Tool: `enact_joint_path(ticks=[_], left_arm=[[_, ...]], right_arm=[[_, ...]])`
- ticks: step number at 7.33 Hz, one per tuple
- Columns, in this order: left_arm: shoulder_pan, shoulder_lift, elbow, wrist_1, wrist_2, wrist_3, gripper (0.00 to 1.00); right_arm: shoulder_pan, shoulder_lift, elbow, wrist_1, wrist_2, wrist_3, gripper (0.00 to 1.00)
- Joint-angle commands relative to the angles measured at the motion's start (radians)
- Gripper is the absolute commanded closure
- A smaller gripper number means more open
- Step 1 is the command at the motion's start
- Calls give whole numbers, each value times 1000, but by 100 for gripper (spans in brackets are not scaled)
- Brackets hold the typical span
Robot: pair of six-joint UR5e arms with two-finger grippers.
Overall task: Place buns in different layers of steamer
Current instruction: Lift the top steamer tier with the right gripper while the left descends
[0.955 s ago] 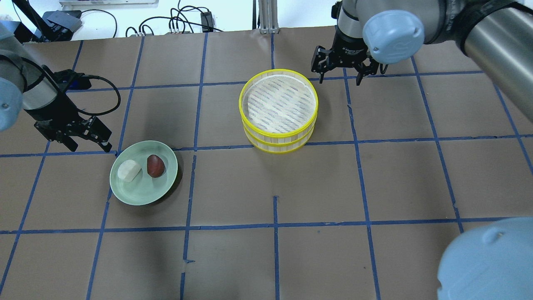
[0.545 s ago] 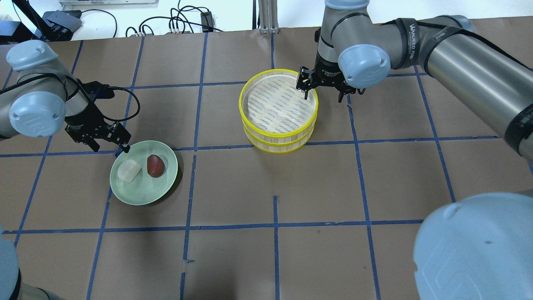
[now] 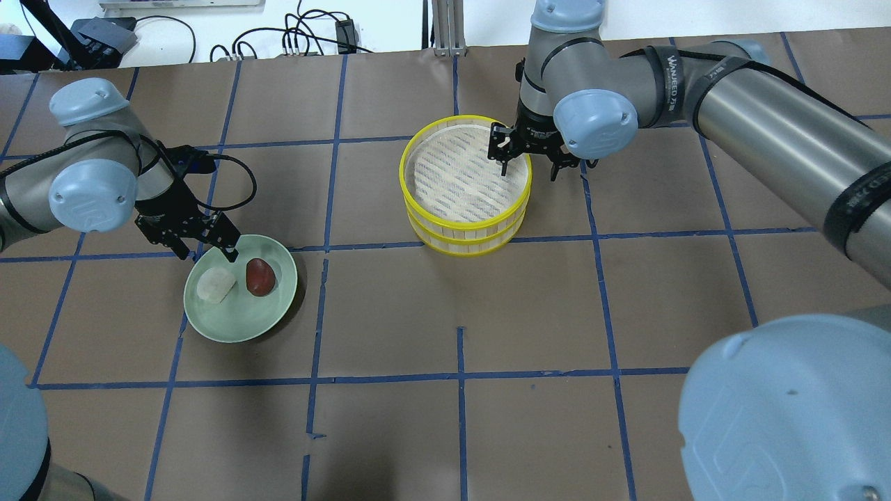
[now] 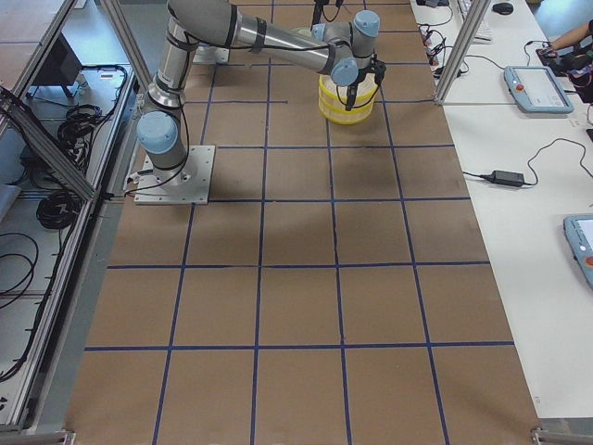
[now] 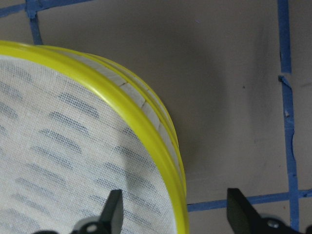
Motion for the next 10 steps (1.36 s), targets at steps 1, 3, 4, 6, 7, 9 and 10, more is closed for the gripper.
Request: enact_joint_path(ticks=[1,3,4,6,7,9,10], left_arm=[[-4,-14,-5,24,0,4,2],[-4,-18,-34,49,8,4,8],[-2,-18,-42,49,9,3,14],[-2,-19,-66,50,11,0,39],[-2,-19,-70,52,11,-2,59],[-2,-19,-73,52,8,-5,91],[-1,-12,-67,54,6,-7,98]], right_arm=[[1,1,6,-6,7,-9,63],[1,-7,6,-5,7,-3,80],[1,-8,6,0,6,-11,83],[1,-44,7,23,4,-14,86],[-1,-54,-5,46,6,-15,87],[-57,-103,-11,58,-8,-113,87],[-134,-117,-13,79,4,-148,87]])
